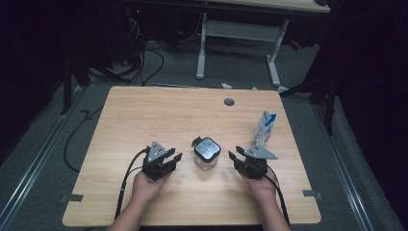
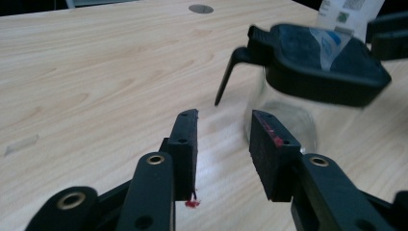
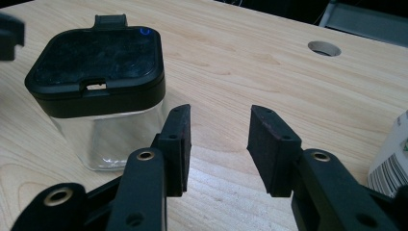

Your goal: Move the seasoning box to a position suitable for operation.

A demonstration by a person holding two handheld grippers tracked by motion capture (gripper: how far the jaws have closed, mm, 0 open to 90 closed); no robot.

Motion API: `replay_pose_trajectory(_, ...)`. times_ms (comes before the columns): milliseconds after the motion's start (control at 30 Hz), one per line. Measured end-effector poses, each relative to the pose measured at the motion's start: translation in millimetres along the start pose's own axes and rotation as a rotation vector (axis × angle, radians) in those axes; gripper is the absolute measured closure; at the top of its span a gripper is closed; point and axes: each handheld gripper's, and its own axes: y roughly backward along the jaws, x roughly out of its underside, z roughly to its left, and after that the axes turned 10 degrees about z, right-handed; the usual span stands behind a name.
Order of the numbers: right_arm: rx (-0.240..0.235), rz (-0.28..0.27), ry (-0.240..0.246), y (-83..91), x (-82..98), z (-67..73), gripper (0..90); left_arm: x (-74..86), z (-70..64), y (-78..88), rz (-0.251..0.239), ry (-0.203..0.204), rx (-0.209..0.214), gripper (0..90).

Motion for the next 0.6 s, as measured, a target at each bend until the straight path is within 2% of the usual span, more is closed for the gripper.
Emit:
replay_pose_trajectory(33,-0.001,0.0,-0.002,-0.2,0.6,0.4,61.4,-4.3,-0.4,-2.3,-0.017,0.001,-0.004,63.1)
replay_pose_trajectory(233,-0.012,-0.004,0.01,-3.1,2.3,3.7,63.6,-24.2,-5.6,-15.9,0.0,-0.051,-0.01,64.0)
replay_pose_trajectory(333,-0.018,-0.001,0.018,-4.3,2.1,6.6,64.0,-30.8,-6.2,-20.2,-0.008,-0.047,-0.012,65.9)
replay_pose_trajectory(500,-0.027,0.0,0.023,-4.8,1.9,9.4,64.0,-38.4,-6.9,-21.2,-0.056,-0.015,0.019,70.9)
replay_pose_trajectory(600,-0.035,0.0,0.028,-5.1,1.7,10.5,64.6,-43.8,-11.0,-23.5,-0.043,-0.035,0.017,76.3)
